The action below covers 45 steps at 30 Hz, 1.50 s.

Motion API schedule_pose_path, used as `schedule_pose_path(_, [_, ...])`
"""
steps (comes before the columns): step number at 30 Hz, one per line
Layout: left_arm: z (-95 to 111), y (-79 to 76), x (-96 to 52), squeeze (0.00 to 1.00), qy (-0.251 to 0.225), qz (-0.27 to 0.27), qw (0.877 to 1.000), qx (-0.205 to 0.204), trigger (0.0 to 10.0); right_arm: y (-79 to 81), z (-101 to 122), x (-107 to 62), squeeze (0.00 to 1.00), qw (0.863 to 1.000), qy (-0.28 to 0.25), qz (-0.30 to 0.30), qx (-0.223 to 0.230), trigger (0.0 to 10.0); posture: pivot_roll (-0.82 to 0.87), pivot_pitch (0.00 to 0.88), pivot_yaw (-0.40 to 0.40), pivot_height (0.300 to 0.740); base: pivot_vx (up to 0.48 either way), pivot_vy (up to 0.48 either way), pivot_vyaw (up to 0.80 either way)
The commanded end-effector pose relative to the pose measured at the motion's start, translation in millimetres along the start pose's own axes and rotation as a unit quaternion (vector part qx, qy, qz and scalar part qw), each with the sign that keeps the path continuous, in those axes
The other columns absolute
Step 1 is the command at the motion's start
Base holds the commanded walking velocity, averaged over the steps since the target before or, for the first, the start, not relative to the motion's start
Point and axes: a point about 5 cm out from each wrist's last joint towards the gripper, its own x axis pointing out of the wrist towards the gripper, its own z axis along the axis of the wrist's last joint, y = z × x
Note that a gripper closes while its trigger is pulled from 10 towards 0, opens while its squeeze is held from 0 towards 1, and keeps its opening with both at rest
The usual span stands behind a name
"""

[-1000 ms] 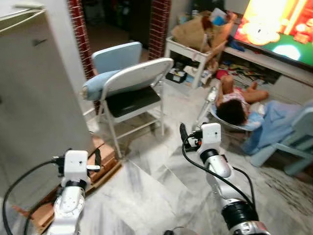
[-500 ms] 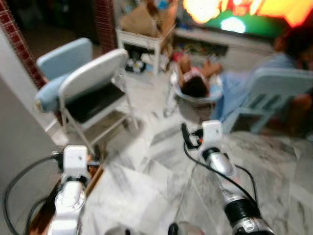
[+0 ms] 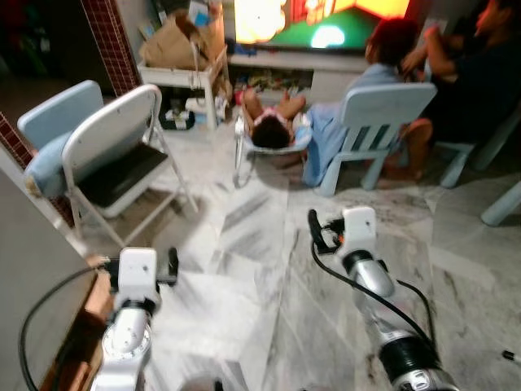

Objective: Restocking fridge

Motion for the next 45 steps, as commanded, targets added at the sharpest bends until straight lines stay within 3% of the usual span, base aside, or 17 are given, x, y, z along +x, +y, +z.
schedule_pose_path(1, [1.9, 4.4, 0.3, 0.0, -0.003, 0.007, 1.0, 0.005, 10.0, 4.4, 3.3, 2.8, 0.0, 1.0, -0.004, 0.004, 0.0, 10.0, 0.02, 0.0, 0.006, 0.74, 0.0, 0.0, 0.0])
schedule_pose_path(9, [5.0, 5.6, 0.6, 0.0, -0.018, 0.001, 1.0, 0.017, 10.0, 4.5, 3.9, 3.3, 0.0, 1.0, -0.004, 0.002, -0.001, 10.0, 0.02, 0.0, 0.009, 0.74, 0.0, 0.0, 0.0])
schedule_pose_path(17, [11.5, 5.2, 2.7, 0.0, -0.034, -0.028, 0.999, -0.001, 10.0, 5.6, 6.7, 5.5, 0.0, 1.0, -0.007, 0.003, -0.004, 10.0, 0.01, 0.013, 0.012, 0.74, 0.0, -0.033, -0.47])
schedule_pose_path(29, [10.6, 6.1, 2.6, 0.0, -0.035, -0.026, 0.999, 0.004, 10.0, 6.7, 4.8, 5.1, 0.0, 1.0, -0.003, 0.005, -0.005, 10.0, 0.02, 0.015, 0.011, 0.74, 0.0, -0.286, -0.62])
schedule_pose_path(39, [10.4, 6.6, 4.9, 0.0, -0.033, -0.019, 0.999, 0.005, 10.0, 9.5, 5.2, 4.5, 0.0, 1.0, -0.006, 0.011, -0.006, 10.0, 0.02, 0.015, 0.01, 0.74, 0.0, -0.154, 0.0])
schedule_pose_path(45, [9.9, 15.1, 6.0, 0.0, -0.029, 0.003, 0.999, 0.023, 10.0, 9.5, 6.2, 3.3, 0.0, 1.0, -0.008, 0.026, -0.006, 10.0, 0.04, 0.019, 0.011, 0.74, 0.0, 0.0, 0.0])
